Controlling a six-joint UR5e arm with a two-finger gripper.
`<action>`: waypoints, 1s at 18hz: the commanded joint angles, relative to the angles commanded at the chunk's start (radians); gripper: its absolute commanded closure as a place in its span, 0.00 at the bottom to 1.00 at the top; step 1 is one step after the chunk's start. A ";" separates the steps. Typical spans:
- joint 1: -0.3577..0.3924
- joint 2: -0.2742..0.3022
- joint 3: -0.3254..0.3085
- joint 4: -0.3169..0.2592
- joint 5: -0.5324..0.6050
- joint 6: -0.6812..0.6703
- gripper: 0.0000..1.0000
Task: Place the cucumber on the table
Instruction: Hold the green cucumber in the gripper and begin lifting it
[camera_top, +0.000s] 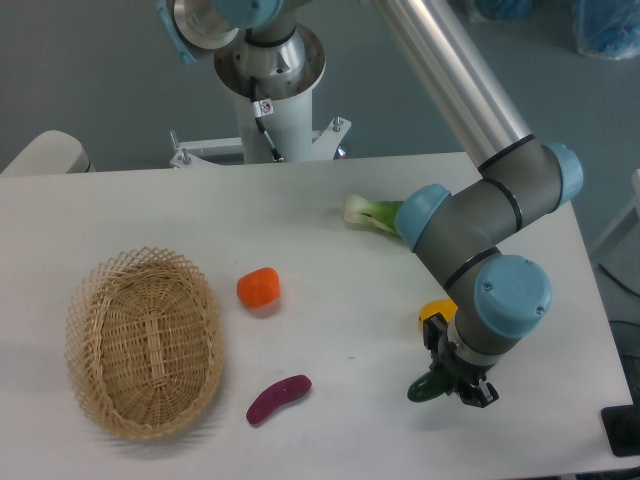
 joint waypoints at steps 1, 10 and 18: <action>-0.002 0.000 0.000 0.000 0.000 0.000 0.77; -0.009 0.002 -0.005 0.000 0.002 -0.021 0.77; -0.043 0.087 -0.155 0.000 -0.003 -0.189 0.77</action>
